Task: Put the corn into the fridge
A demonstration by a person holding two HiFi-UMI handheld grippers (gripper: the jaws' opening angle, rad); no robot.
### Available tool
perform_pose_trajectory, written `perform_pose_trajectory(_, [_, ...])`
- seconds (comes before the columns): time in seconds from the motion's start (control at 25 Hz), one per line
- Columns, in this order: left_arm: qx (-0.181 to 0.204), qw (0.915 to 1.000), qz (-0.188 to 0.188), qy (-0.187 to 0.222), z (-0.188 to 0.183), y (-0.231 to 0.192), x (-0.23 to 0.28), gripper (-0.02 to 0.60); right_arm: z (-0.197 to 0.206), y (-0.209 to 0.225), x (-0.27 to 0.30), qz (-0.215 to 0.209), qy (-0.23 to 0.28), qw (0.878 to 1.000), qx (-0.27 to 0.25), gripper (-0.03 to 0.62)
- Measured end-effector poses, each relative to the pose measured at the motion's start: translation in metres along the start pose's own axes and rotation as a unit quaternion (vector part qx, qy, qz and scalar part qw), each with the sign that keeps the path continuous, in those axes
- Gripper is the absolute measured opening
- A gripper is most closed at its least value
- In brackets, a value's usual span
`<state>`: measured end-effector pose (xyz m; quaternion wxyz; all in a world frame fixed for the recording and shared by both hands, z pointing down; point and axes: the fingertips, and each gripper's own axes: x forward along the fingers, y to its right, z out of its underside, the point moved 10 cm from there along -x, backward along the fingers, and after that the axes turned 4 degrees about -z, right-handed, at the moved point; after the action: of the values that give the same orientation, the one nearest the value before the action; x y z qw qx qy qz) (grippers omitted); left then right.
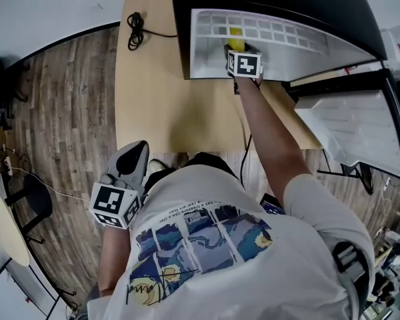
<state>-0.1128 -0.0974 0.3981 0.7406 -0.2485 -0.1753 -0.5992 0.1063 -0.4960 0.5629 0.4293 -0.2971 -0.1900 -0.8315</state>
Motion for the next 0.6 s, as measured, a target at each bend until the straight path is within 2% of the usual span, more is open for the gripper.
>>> perform_pose_trajectory(0.6, [0.020,0.9991,0.036,0.002,-0.002,-0.006,-0.001,0.009,0.025,-0.004,-0.035,-0.012,0.005,1.000,0.003,0.256])
